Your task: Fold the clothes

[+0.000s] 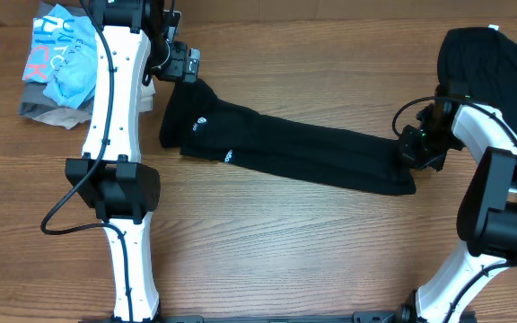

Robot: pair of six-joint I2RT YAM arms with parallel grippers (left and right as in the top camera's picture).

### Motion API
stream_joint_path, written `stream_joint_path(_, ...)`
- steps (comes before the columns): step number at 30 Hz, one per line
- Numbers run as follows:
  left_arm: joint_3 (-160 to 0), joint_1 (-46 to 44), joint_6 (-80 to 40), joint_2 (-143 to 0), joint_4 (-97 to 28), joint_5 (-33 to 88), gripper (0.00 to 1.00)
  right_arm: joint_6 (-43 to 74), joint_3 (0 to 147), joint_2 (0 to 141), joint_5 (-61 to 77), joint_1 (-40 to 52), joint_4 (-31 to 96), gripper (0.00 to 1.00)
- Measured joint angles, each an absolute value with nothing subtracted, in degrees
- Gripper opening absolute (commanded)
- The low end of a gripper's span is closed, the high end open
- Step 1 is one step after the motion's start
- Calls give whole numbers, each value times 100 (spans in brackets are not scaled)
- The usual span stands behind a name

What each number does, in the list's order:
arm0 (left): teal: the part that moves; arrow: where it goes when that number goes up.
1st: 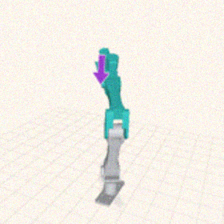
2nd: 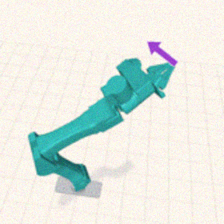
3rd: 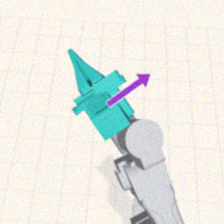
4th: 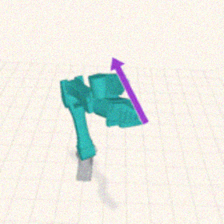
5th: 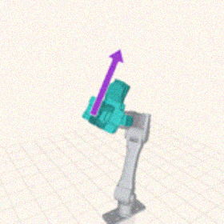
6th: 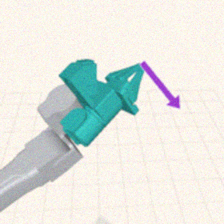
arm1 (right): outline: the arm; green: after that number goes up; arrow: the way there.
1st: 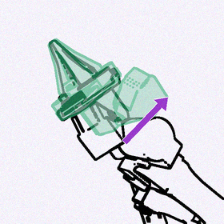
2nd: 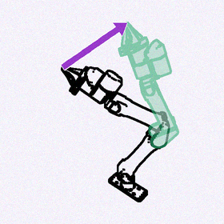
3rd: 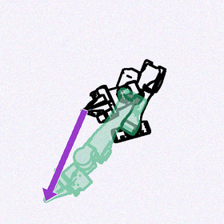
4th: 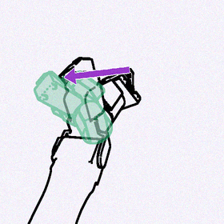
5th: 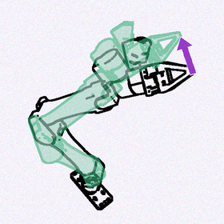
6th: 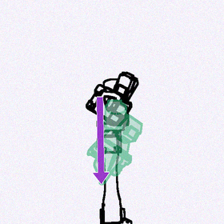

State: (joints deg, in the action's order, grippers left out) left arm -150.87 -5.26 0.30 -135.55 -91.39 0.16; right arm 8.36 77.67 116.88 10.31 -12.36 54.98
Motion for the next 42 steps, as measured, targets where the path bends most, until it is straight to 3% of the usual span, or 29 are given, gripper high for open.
stream_joint_path(7,-15087,-526,30,-13555,-9168,16,100,939,7929,11828,1588,-1680,5747,4)
stream_joint_path(17,-15087,-526,27,-13555,-9170,16,100,591,8954,12116,1142,-2443,7179,4)
stream_joint_path(26,-15087,-526,10,-13555,-9078,16,100,469,9472,12112,1227,-1535,7673,4)
stream_joint_path(42,-15087,-526,12,-13555,-8914,16,100,1028,9474,12112,1577,377,7251,4)
